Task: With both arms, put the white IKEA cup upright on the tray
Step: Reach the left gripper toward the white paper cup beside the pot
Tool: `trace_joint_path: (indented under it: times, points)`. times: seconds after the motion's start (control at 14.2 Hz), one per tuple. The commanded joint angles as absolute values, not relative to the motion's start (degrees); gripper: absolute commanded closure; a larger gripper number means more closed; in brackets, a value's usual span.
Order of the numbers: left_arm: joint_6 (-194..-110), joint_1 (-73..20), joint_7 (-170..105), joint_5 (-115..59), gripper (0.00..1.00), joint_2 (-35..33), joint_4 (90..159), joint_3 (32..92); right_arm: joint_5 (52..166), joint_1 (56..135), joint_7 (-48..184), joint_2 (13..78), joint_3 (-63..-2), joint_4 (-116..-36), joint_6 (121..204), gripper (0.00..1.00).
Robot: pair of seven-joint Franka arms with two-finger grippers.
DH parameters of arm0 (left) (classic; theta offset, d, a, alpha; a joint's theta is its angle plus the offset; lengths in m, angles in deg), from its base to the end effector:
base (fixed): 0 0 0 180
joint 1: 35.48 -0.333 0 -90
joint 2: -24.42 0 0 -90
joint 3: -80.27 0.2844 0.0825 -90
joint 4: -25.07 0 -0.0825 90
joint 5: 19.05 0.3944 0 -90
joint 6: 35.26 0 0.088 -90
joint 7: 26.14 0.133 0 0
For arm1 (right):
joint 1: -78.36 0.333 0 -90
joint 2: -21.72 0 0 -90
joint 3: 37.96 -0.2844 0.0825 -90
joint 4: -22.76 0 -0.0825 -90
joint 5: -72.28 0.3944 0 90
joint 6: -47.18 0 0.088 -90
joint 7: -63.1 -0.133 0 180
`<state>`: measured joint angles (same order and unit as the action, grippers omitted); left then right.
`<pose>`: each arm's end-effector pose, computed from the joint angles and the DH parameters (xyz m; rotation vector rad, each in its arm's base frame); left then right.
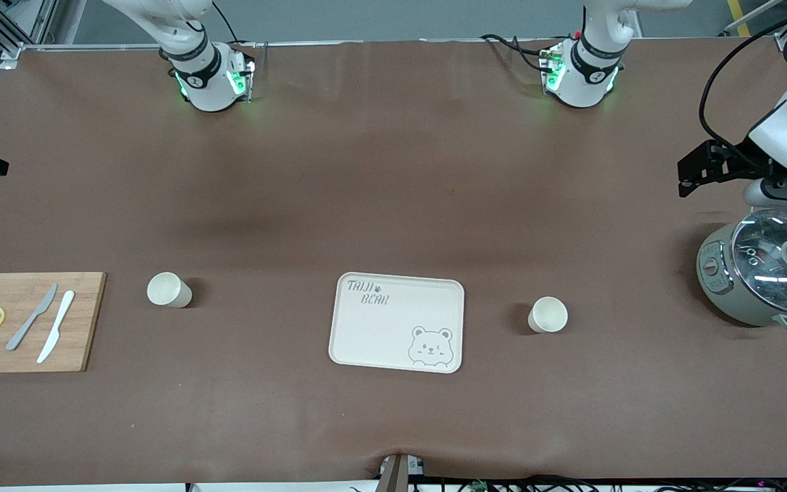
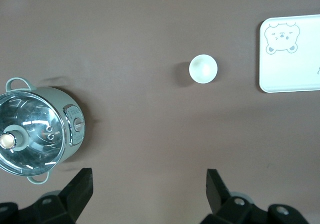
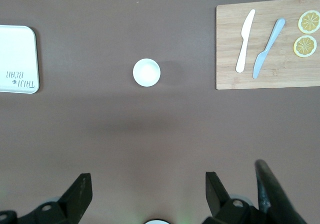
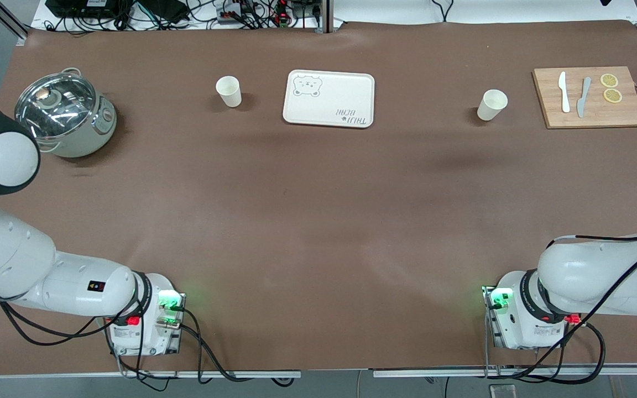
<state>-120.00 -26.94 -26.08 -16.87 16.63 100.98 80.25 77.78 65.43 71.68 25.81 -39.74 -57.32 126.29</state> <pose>0.5878 -0.0831 0.5976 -3.0967 0.2274 -0.0325 0.5544 -0.0955 0.5934 -3.0285 0.0467 0.1065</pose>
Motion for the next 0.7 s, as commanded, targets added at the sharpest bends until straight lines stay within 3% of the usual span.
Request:
trace_joint_path:
  times: [0.0,0.42,0.63]
  points:
    - [-119.6,-26.9,-25.8,-17.8,0.0,17.2,101.6,80.5,76.5,65.2,70.6,25.1,-40.3,-57.8,127.1,0.0]
    - [-121.6,-26.3,-25.1,-21.3,0.0,11.9,102.5,80.1,76.0,65.5,70.6,25.1,-40.4,-58.0,127.1,0.0]
    - [-131.6,-25.9,-25.1,-21.5,0.0,5.3,105.4,79.7,76.0,65.5,70.6,25.1,-40.4,-58.2,127.1,0.0]
